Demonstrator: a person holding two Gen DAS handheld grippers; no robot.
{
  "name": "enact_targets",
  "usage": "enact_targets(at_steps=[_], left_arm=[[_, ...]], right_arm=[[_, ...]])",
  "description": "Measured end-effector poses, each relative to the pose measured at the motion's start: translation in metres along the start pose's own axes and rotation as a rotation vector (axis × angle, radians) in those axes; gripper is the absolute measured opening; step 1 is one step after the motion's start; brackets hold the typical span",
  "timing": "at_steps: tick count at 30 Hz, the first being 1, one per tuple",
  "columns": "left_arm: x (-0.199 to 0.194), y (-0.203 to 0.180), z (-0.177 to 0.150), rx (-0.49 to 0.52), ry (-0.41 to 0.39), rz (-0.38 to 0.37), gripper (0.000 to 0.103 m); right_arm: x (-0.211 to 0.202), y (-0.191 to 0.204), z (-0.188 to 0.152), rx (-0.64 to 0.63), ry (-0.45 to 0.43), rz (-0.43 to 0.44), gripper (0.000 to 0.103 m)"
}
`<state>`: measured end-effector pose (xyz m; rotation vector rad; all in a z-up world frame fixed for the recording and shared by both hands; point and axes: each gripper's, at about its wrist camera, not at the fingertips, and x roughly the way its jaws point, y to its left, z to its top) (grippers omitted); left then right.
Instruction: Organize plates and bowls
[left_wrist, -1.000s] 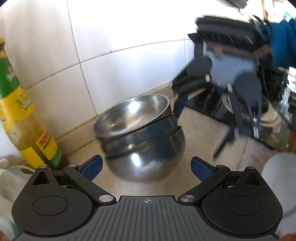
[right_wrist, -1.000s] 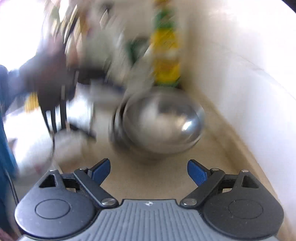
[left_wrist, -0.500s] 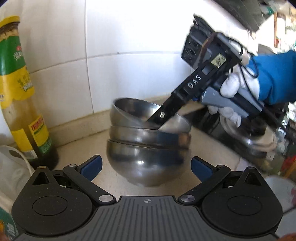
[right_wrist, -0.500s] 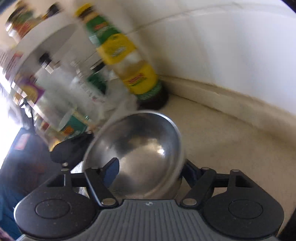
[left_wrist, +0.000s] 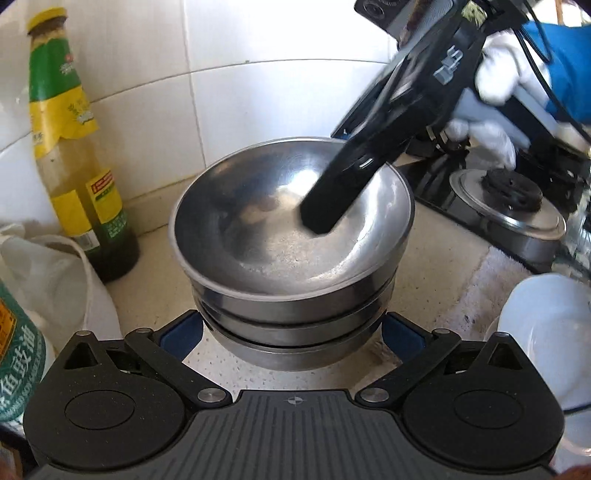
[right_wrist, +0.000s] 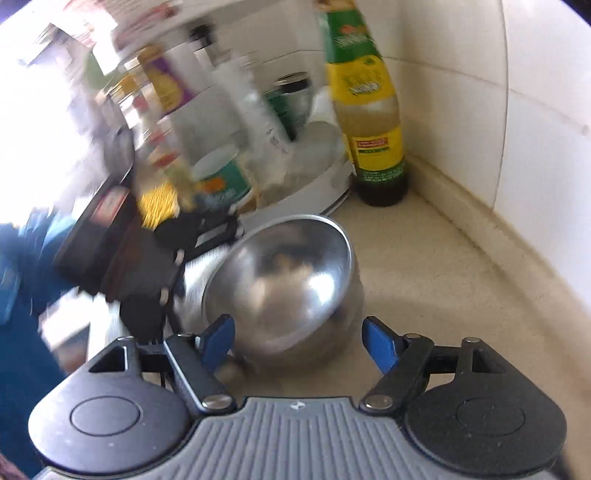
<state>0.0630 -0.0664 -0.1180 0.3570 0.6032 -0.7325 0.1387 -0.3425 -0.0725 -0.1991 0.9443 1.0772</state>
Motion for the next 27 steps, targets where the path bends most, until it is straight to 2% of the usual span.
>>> enact_targets(at_steps=[2,4,8,10,12,21,27], left_arm=[[-0.002,0.002,0.0,0.033,-0.013,0.0,0.103],[-0.004,0.003,0.0,0.068,-0.019,-0.005,0.103],[0.003,0.003,0.006,0.094,-0.011,-0.026,0.103],[0.007,0.007,0.008,0.1,-0.01,-0.043,0.103],[0.01,0.009,0.009,0.11,-0.001,-0.052,0.103],[0.03,0.015,0.016,0.119,0.04,-0.045,0.103],[0.048,0.007,0.024,0.125,0.082,0.01,0.103]], right_arm=[[-0.004,0.0,-0.006,-0.075,0.049,-0.007,0.092],[0.006,-0.003,-0.01,-0.119,0.076,-0.018,0.092],[0.044,-0.012,-0.012,-0.18,0.132,0.031,0.092],[0.056,-0.013,-0.009,-0.212,0.124,0.058,0.092],[0.066,-0.016,-0.003,-0.231,0.125,0.102,0.098],[0.073,-0.017,-0.001,-0.243,0.117,0.085,0.103],[0.067,-0.01,0.001,-0.248,0.104,0.049,0.103]])
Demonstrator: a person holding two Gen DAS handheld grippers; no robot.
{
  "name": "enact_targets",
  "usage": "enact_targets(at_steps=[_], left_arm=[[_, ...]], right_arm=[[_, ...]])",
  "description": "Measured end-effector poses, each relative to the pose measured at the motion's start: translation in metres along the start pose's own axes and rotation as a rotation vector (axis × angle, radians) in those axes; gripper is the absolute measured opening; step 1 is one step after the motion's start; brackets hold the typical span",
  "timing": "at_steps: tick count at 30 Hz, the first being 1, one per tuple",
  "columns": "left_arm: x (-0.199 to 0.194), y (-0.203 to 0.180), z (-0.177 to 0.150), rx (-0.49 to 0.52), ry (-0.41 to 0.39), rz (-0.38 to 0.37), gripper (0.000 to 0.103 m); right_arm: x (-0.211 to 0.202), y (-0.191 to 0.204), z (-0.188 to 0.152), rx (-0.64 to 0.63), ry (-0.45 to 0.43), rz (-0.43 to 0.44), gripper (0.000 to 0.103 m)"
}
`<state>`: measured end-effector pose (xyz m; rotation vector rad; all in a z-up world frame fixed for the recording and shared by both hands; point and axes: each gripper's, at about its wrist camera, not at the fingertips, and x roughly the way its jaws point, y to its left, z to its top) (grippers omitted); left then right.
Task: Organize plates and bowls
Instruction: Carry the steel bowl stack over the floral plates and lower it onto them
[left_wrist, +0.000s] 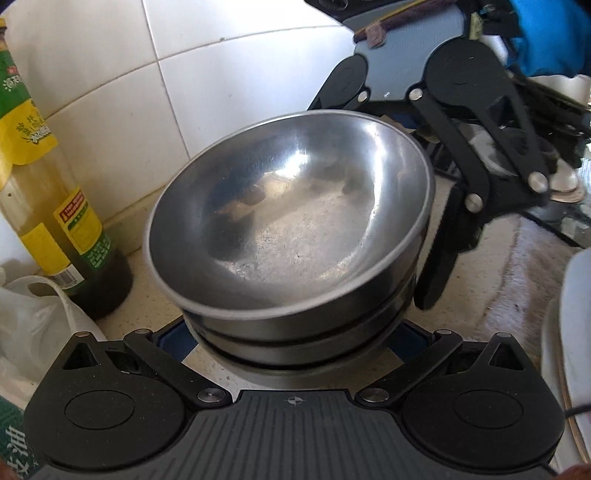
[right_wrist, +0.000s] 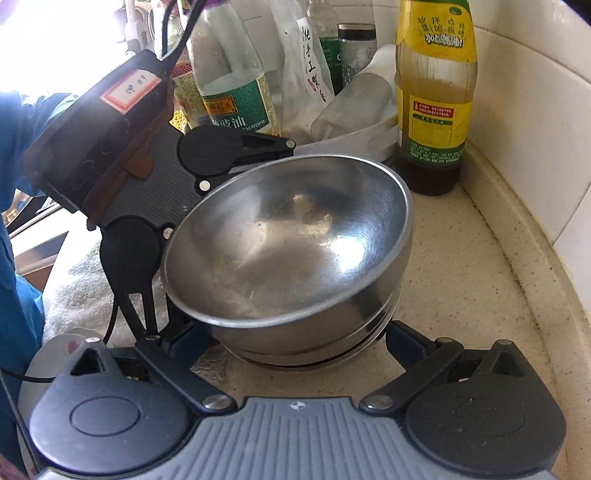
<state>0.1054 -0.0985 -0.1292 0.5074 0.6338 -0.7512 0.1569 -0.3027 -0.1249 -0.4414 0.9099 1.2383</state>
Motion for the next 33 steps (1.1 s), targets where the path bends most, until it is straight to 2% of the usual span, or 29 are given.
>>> enact_targets(at_steps=[5,17,27,33], left_arm=[[0.002,0.001,0.006,-0.026,0.014,-0.008,0.103],[-0.005,-0.012,0.028,0.0,-0.017,0.026,0.103],[-0.042,-0.044,0.051,0.055,-0.057,0.044,0.103],[-0.08,-0.074,0.06,0.094,-0.081,0.036,0.103]], right_arm=[[-0.01,0.004,-0.001,0.022,-0.026,-0.015,0.103],[-0.048,0.03,0.003,0.029,-0.069,-0.088,0.103],[-0.102,0.096,0.003,0.055,-0.102,-0.172,0.103],[-0.118,0.144,-0.015,0.097,-0.107,-0.201,0.103]])
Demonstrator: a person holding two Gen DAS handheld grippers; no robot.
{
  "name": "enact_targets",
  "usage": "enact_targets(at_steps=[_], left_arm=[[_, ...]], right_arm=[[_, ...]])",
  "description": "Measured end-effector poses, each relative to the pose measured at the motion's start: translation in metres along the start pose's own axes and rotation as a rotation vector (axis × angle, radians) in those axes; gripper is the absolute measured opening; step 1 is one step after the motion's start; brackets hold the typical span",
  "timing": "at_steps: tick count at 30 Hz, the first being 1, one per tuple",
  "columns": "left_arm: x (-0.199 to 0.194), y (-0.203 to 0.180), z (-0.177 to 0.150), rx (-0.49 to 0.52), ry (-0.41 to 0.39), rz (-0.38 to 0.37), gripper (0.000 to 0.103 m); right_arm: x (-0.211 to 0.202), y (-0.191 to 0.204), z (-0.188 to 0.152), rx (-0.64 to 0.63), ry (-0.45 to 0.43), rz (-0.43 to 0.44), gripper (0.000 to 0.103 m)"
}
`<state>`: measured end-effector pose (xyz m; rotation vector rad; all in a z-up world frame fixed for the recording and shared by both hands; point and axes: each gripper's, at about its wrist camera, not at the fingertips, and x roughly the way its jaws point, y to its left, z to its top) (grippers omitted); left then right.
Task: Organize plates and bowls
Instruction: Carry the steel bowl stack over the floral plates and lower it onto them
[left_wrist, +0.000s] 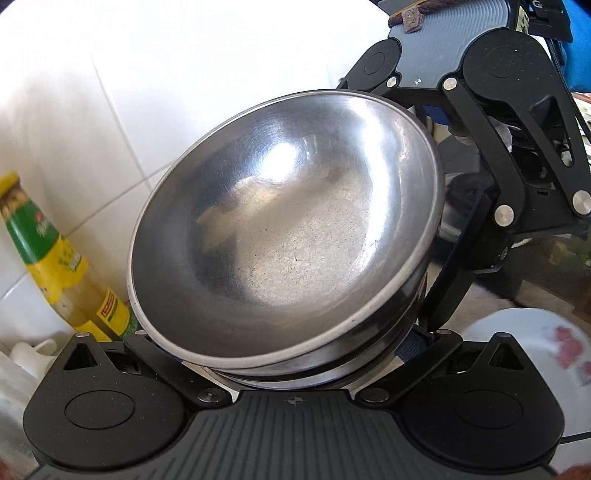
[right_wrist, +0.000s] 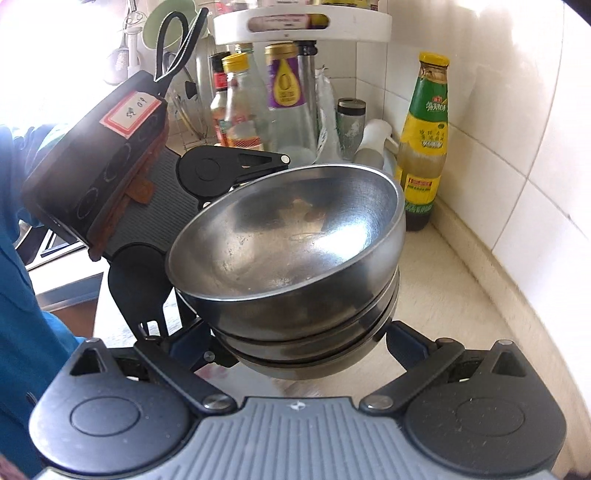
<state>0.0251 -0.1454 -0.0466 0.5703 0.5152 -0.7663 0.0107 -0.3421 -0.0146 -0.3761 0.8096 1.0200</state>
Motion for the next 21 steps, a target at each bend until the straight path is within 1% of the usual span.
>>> enact_targets(at_steps=[7,13,17,21], left_arm=[[-0.022,-0.045,-0.002,0.035,0.022,-0.042,0.103],[-0.03,-0.083,-0.017,0.017,0.05,-0.087,0.103],[-0.03,-0.106,-0.029,0.018,0.088,-0.112,0.103],[-0.021,-0.12,-0.038,0.024,0.117,-0.123,0.103]], right_arm=[[-0.008,0.035,-0.034,0.067,0.012,0.001,0.103],[-0.004,0.058,-0.067,0.135,0.023,0.041,0.103],[0.005,0.066,-0.084,0.168,0.024,0.05,0.103],[0.01,0.069,-0.101,0.205,0.02,0.059,0.103]])
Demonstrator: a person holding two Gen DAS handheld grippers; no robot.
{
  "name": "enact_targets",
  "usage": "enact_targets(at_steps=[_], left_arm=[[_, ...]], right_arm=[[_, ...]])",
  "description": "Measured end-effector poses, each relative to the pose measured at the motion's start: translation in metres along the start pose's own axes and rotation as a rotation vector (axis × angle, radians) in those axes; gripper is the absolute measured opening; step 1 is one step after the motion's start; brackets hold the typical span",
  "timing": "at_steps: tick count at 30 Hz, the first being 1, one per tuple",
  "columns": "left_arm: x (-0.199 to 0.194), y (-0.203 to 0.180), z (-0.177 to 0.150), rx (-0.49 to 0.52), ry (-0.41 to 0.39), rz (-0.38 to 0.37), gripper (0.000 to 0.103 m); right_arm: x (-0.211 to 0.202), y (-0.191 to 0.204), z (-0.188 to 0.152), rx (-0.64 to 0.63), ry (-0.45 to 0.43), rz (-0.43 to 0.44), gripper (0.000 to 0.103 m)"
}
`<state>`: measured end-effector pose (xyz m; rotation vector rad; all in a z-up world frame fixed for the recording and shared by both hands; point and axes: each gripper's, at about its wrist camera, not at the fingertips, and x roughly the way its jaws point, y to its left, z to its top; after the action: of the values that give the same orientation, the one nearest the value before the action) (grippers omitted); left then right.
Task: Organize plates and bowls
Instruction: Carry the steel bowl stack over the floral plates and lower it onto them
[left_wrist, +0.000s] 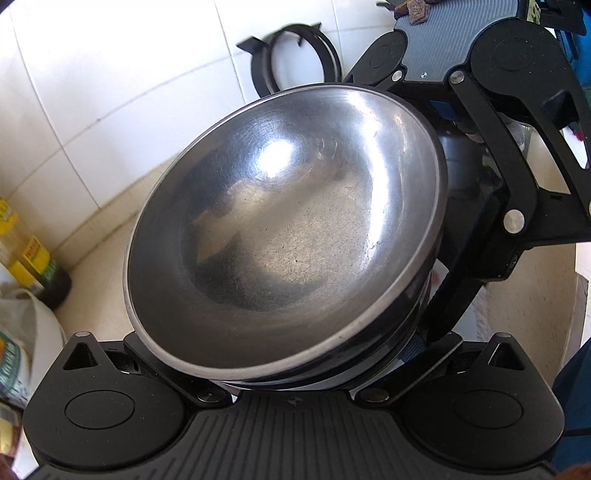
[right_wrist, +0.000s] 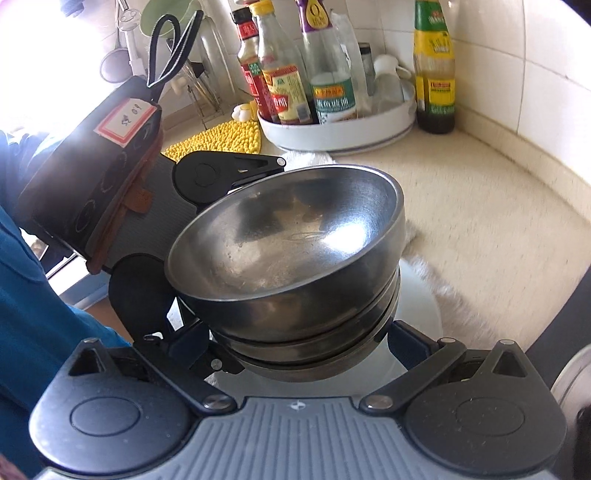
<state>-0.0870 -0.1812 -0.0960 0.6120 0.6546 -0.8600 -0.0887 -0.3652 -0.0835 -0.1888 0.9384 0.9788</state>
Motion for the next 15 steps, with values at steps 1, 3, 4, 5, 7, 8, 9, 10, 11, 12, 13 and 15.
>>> enact_targets(at_steps=[1,3,4,5,7,8,9,10,11,12,13,15], left_arm=[[0.005,0.0,-0.001,-0.001,0.006,-0.008,0.103],[0.003,-0.004,-0.009,0.003,0.017,-0.02,0.103],[0.005,-0.007,-0.01,0.016,0.019,-0.018,0.103],[0.008,-0.009,-0.011,0.031,0.02,-0.014,0.103],[0.012,-0.006,-0.008,0.033,0.007,-0.021,0.103],[0.014,-0.001,-0.002,0.027,0.005,-0.03,0.103],[0.017,0.002,0.0,0.026,0.001,-0.034,0.103],[0.017,0.005,-0.002,0.026,-0.004,-0.029,0.103],[0.016,0.007,-0.003,0.03,-0.01,-0.023,0.103],[0.015,0.007,-0.002,0.035,-0.017,-0.019,0.103],[0.014,0.007,-0.003,0.047,-0.026,-0.014,0.103],[0.01,0.007,-0.005,0.069,-0.036,0.001,0.103]], right_arm=[[0.002,0.0,-0.003,0.004,-0.001,-0.005,0.103],[0.002,-0.001,-0.01,0.015,-0.021,-0.008,0.103],[0.0,-0.002,-0.014,0.029,-0.033,-0.005,0.103],[-0.001,-0.003,-0.017,0.045,-0.042,-0.006,0.103],[0.0,0.0,-0.022,0.046,-0.052,-0.026,0.103],[0.001,0.002,-0.023,0.041,-0.046,-0.035,0.103],[0.0,0.005,-0.026,0.041,-0.048,-0.043,0.103],[0.0,0.007,-0.028,0.049,-0.052,-0.046,0.103],[-0.001,0.01,-0.03,0.058,-0.055,-0.048,0.103],[-0.002,0.013,-0.032,0.06,-0.062,-0.057,0.103],[-0.003,0.016,-0.034,0.061,-0.067,-0.069,0.103],[-0.004,0.022,-0.037,0.071,-0.065,-0.088,0.103]])
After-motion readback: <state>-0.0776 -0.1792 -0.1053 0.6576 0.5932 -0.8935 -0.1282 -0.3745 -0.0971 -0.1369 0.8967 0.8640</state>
